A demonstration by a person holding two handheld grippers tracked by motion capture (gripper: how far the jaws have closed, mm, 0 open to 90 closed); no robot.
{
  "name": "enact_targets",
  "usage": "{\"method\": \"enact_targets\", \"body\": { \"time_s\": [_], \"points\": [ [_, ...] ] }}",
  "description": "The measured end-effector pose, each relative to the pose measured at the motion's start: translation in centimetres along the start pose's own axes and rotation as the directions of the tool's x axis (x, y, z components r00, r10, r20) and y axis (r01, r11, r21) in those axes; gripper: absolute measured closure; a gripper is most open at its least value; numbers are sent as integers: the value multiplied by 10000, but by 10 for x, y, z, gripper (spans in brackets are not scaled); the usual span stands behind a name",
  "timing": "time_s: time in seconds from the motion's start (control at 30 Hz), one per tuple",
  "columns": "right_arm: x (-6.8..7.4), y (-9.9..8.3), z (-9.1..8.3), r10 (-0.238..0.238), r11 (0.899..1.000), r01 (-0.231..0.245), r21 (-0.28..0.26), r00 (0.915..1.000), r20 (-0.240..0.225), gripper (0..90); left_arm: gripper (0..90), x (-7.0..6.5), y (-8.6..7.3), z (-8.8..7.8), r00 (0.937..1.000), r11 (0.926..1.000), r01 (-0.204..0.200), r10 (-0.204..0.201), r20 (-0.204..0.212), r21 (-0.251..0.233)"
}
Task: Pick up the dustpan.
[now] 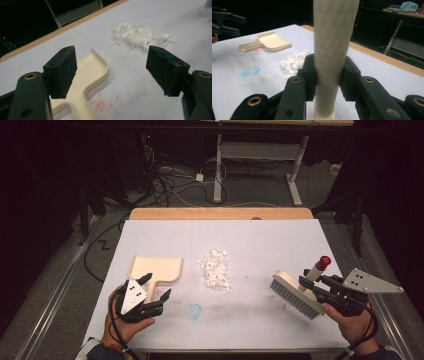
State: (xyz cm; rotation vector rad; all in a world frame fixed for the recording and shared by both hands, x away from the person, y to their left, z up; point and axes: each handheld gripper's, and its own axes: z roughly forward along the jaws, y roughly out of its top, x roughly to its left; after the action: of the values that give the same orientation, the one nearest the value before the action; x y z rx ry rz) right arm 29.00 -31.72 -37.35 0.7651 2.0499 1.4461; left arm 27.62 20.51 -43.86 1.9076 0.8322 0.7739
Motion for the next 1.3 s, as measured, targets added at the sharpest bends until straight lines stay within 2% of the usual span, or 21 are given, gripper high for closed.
{"method": "enact_targets", "body": {
  "time_s": [0.1, 0.2, 0.27, 0.37, 0.43, 0.47, 0.5, 0.53, 0.57, 0.6, 0.7, 0.77, 0.83, 0.87, 0.93, 0.97, 1.0, 1.07, 1.1, 1.17, 1.3],
  "points": [
    [-1, -1, -1, 4, 10000, -4, 12, 10000, 66, 703, 238, 9, -12, -3, 9994, 9988, 220, -208, -286, 441],
    [-1, 0, -3, 51, 10000, -50, -83, 9999, 123, 703, 239, 13, -21, -6, 9987, 9951, 232, -187, -478, 957],
    [-1, 1, -4, 71, 9999, -70, -80, 9999, 107, 704, 241, 16, -26, -8, 9983, 9929, 477, -437, -390, 1091],
    [-1, 2, -4, 18, 10000, -17, -78, 9999, 150, 703, 238, 19, -30, -11, 9955, 9854, 922, -881, -347, 1428],
    [-1, 1, -3, 21, 10000, -20, -57, 9999, 170, 703, 239, 19, -31, -12, 9904, 9752, 1365, -1306, -452, 1742],
    [-1, 2, -3, 4, 10000, -3, -43, 9997, 240, 703, 235, 20, -30, -10, 9720, 9432, 2349, -2254, -667, 2351],
    [-1, 2, -3, 4, 10000, -3, -43, 9997, 240, 703, 234, 20, -30, -10, 9720, 9432, 2349, -2254, -667, 2351],
    [-1, 2, -4, 54, 10000, -53, -41, 9996, 275, 703, 233, 20, -30, -7, 9610, 9223, 2763, -2627, -862, 2703],
    [-1, 2, -3, 39, 10000, -38, -12, 9995, 299, 703, 231, 17, -31, -4, 9517, 8967, 3071, -2910, -982, 3187],
    [-1, 1, -3, 6, 10000, -6, 14, 9993, 362, 703, 231, 17, -31, -4, 9517, 8967, 3071, -2910, -982, 3187],
    [0, 1, -2, -116, 9999, 111, 90, 9988, 468, 703, 225, 15, -33, 7, 9439, 8691, 3297, -3117, -1091, 3687],
    [-1, 1, -1, -127, 9999, 121, 117, 9987, 485, 703, 225, 17, -33, 17, 9419, 8559, 3352, -3134, -1205, 3938],
    [-2, 0, 0, -66, 9999, 60, 114, 9985, 542, 703, 239, 23, -34, 30, 9362, 8387, 3516, -3134, -1594, 4160],
    [-2, 0, 0, -34, 9999, 25, 169, 9985, 545, 703, 249, 29, -34, 43, 9269, 8187, 3751, -3388, -1617, 4347],
    [-2, -1, 1, -60, 9998, 50, 186, 9985, 548, 703, 249, 31, -33, 49, 9278, 8149, 3729, -3313, -1714, 4436],
    [-2, -1, 1, -52, 9998, 42, 168, 9980, 630, 703, 254, 33, -33, 57, 9278, 8210, 3728, -3250, -1829, 4325],
    [-3, -2, 1, -45, 9999, 36, 147, 9981, 621, 703, 258, 35, -32, 60, 9239, 8208, 3822, -3305, -1928, 4246],
    [-4, -2, 0, 59, 9999, -64, 81, 9983, 577, 703, 259, 37, -31, 66, 9214, 8238, 3875, -3312, -2034, 4138],
    [-4, -2, 1, 101, 9999, -106, 93, 9984, 563, 703, 264, 38, -30, 68, 9253, 8263, 3781, -3232, -1983, 4175],
    [-5, -3, 1, 70, 9999, -74, 71, 9984, 559, 703, 266, 39, -30, 70, 9254, 8277, 3778, -3239, -1966, 4148],
    [-5, -3, 3, 100, 9999, -104, 71, 9986, 524, 703, 405, 41, -31, 70, 9142, 8279, 4026, -3421, -2172, 3905]
  ]
}}
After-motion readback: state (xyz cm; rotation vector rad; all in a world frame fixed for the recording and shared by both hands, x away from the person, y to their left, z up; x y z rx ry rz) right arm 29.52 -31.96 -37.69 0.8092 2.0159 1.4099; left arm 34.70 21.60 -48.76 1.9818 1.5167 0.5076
